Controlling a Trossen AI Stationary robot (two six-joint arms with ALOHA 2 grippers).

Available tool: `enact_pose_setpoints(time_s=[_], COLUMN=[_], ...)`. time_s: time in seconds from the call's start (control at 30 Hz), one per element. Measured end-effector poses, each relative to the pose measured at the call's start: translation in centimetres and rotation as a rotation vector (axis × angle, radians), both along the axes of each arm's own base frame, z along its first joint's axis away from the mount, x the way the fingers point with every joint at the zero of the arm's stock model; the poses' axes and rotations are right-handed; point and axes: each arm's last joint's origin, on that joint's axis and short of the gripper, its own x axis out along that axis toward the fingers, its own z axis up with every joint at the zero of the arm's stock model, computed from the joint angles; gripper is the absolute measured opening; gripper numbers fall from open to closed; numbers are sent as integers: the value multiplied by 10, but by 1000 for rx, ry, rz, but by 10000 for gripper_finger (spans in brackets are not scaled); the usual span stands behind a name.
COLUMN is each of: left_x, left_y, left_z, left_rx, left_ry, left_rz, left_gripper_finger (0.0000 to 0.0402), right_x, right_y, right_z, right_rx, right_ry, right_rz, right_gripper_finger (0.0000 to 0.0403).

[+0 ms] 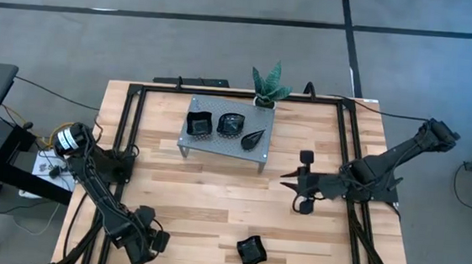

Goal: Pick & Place Mini shaped plates
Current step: Stack the black drop shaped plate on top of the black drop shaped plates on the shelf

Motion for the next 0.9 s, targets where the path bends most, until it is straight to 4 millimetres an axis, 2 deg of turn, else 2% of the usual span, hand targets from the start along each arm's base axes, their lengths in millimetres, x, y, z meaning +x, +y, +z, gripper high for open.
enact_pose_setpoints(time_s=[0.3,0.47,0.67,0.77,0.9], left_x=[0,0,-1,-1,0], left_y=[-1,-2,-1,-1,-1], left_z=[0,-14,-20,-21,-21], left_rx=[3,18,11,15,34], left_ry=[-28,-18,-23,-24,-70], left_rz=[-5,-6,-10,-37,-67], left_gripper_finger=[76,76,75,59,15], right_x=[1,1,1,1,1], right_y=[-3,-3,-3,-3,-3], right_z=[0,0,0,0,0], right_rx=[1,1,1,0,1], right_ry=[0,1,1,1,1], right_rz=[-16,-16,-16,-16,-16], right_gripper_finger=[81,81,81,81,81])
